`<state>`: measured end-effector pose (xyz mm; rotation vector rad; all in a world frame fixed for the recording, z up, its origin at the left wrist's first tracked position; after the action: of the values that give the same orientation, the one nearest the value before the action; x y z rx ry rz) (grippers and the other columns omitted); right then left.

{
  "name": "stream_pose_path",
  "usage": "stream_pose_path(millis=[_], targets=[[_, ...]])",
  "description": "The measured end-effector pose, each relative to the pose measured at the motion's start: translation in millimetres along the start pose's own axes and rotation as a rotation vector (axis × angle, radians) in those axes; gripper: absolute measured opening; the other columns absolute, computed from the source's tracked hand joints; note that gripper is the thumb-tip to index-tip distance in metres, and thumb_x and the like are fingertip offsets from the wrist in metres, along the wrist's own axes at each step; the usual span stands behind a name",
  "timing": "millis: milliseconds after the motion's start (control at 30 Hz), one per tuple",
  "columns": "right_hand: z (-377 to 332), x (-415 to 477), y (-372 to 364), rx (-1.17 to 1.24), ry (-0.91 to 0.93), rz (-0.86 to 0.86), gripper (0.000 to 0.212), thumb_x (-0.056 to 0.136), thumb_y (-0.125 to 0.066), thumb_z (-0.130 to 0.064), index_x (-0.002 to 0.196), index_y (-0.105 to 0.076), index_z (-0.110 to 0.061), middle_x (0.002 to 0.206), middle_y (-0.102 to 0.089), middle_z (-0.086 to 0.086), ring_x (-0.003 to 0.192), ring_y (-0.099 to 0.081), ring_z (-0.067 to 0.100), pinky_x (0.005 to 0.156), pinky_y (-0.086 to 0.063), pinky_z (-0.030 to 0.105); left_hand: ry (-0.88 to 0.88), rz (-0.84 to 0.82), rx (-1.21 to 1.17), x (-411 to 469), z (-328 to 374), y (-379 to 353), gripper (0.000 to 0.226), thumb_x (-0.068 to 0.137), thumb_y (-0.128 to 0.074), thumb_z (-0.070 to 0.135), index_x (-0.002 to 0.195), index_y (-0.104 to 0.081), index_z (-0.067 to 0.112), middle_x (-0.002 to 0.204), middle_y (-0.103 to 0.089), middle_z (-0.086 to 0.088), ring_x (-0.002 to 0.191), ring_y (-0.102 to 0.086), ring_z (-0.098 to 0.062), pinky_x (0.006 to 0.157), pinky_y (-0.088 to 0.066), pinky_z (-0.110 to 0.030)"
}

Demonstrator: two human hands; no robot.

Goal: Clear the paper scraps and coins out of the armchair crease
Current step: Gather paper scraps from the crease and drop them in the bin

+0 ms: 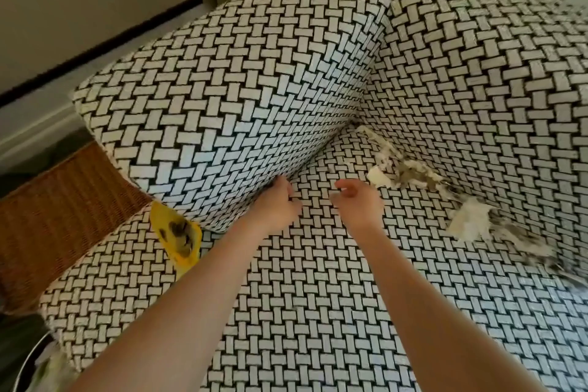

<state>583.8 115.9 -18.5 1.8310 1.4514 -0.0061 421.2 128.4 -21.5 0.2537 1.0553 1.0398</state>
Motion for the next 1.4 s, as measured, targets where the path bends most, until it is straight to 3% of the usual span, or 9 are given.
stream_pose_path(millis=[100,267,533,700,867,1033,1233,1333,1400], targets=[[-14,23,-7,-0.09,0.095,0.031,0.027,0.085,-0.062,-0.014,0.111,-0.061,-0.012,0.09,-0.061,0.002,0.066,-0.051,0.008,0.059,-0.039,0.014,-0.003,-0.009,0.119,17,7,-8,0.035,0.095,-0.043,0.028,0.123,-0.036,0.008,0.112,-0.059,-0.012,0.098,-0.06,-0.025,0.083,-0.048,-0.037],[-31,58,-27,-0.284,0.121,-0.012,0.026,0.085,-0.061,-0.013,0.11,-0.059,-0.007,0.112,-0.055,0.009,0.095,-0.058,0.021,0.082,-0.05,0.03,-0.055,0.009,0.043,48,17,-16,0.02,0.095,-0.042,0.029,0.106,-0.042,0.012,0.073,-0.052,-0.004,0.06,-0.052,-0.016,0.055,-0.042,-0.028],[-68,89,-4,-0.792,0.472,0.004,0.04,0.088,-0.055,-0.006,0.128,-0.047,-0.006,0.141,-0.032,0.012,0.133,-0.029,0.028,0.106,-0.033,0.039,-0.07,-0.07,-0.156,96,56,-30,0.027,0.085,-0.053,0.006,0.103,-0.044,0.023,0.095,-0.054,0.004,0.098,-0.052,-0.015,0.091,-0.043,-0.033],[-74,126,-6,-0.845,0.529,-0.115,0.048,0.091,-0.045,-0.016,0.135,-0.032,-0.002,0.138,-0.036,0.015,0.126,-0.037,0.029,0.103,-0.035,0.036,-0.233,-0.112,0.008,106,88,-29,0.051,0.082,-0.06,0.011,0.127,-0.036,0.013,0.102,-0.045,0.005,0.1,-0.043,-0.01,0.087,-0.031,-0.016],[-56,146,-14,-0.736,0.379,-0.262,0.053,0.085,-0.046,-0.034,0.131,-0.035,-0.011,0.131,-0.047,0.011,0.119,-0.046,0.027,0.098,-0.042,0.038,-0.157,-0.135,-0.057,123,91,-34,0.03,0.086,-0.052,0.007,0.113,-0.04,0.015,0.101,-0.049,0.001,0.097,-0.046,-0.013,0.08,-0.031,-0.017],[-48,162,-25,-0.721,0.22,-0.356,0.035,0.085,-0.045,-0.028,0.117,-0.053,-0.014,0.117,-0.058,0.007,0.103,-0.055,0.023,0.092,-0.046,0.036,-0.045,-0.129,-0.231,137,91,-39,0.063,0.084,-0.047,-0.002,0.142,-0.032,0.016,0.146,-0.037,-0.004,0.135,-0.032,-0.019,0.11,-0.022,-0.026],[-44,165,-28,-0.903,0.139,-0.396,0.046,0.091,-0.041,-0.036,0.131,-0.046,-0.015,0.131,-0.051,0.007,0.118,-0.049,0.028,0.101,-0.041,0.043,-0.127,-0.077,-0.159,139,88,-36,0.039,0.088,-0.048,0.004,0.125,-0.047,0.015,0.123,-0.053,-0.005,0.121,-0.044,-0.019,0.099,-0.032,-0.023],[-33,160,-7,-0.913,0.033,-0.365,0.06,0.094,-0.028,-0.05,0.145,-0.026,-0.017,0.147,-0.033,0.007,0.134,-0.033,0.027,0.109,-0.029,0.04,-0.133,-0.054,-0.093,138,89,-32,0.015,0.085,-0.046,0.003,0.083,-0.044,0.018,0.083,-0.047,0.002,0.089,-0.044,-0.015,0.067,-0.034,-0.019],[-25,151,7,-0.909,-0.045,-0.369,0.076,0.089,-0.025,-0.064,0.148,-0.015,-0.017,0.152,-0.024,0.006,0.138,-0.025,0.025,0.11,-0.025,0.036,-0.179,-0.052,-0.044,132,94,-31,0.016,0.085,-0.044,0.003,0.083,-0.038,0.018,0.075,-0.04,0.007,0.081,-0.04,-0.012,0.059,-0.029,-0.013]])
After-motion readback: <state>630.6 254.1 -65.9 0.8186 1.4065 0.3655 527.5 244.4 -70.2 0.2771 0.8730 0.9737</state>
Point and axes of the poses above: each hand's wrist, its own x-axis towards the middle knuckle, its own y-axis out of the back of the hand, z = x × y, the point moved 10 cm from there along x, towards the middle knuckle
